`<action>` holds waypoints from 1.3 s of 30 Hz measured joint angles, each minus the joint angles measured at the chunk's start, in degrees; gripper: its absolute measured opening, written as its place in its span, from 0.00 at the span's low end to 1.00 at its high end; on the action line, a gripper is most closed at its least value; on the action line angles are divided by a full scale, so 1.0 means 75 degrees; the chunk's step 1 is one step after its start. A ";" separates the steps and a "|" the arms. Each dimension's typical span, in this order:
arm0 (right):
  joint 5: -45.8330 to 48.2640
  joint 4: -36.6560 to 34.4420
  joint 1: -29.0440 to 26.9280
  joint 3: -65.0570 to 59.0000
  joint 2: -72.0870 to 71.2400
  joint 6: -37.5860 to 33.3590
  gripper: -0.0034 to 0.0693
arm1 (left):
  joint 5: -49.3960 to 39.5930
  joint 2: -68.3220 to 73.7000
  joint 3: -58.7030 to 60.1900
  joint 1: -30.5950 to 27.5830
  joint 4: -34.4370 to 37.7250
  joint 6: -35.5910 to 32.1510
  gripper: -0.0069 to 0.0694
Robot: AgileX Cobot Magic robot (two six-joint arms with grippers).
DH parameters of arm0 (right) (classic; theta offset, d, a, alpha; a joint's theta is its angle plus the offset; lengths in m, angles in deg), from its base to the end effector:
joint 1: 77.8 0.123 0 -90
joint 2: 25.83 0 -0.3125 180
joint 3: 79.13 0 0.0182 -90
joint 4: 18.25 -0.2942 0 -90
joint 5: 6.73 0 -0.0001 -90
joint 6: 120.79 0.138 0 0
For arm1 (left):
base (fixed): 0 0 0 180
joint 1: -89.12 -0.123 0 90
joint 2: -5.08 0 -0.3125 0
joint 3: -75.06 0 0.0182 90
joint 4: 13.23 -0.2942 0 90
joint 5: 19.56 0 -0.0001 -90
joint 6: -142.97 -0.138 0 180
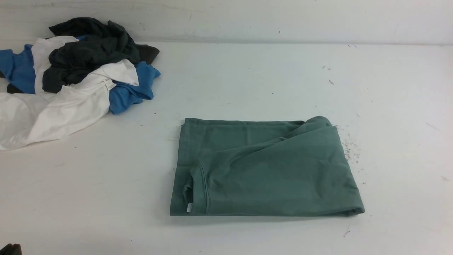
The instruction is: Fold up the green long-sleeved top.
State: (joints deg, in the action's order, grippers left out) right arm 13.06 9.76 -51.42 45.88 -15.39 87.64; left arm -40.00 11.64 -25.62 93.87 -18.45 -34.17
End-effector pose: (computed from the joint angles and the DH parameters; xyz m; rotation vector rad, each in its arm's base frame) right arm 0.0885 0.0194 0.3349 -0.1803 1.4463 0.2870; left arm 0.1140 -0.0051 0.1593 0.0876 1.8521 -0.0035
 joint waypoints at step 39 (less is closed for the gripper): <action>-0.0466 -0.3735 -0.2065 -0.1602 -0.0533 -0.3937 0.03 | -0.0007 0.0000 0.0000 0.0000 0.0000 0.0056 0.09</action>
State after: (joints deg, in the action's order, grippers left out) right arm 9.56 -18.25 -66.90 33.86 -19.38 58.12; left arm -40.05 11.64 -25.62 93.87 -18.45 -33.75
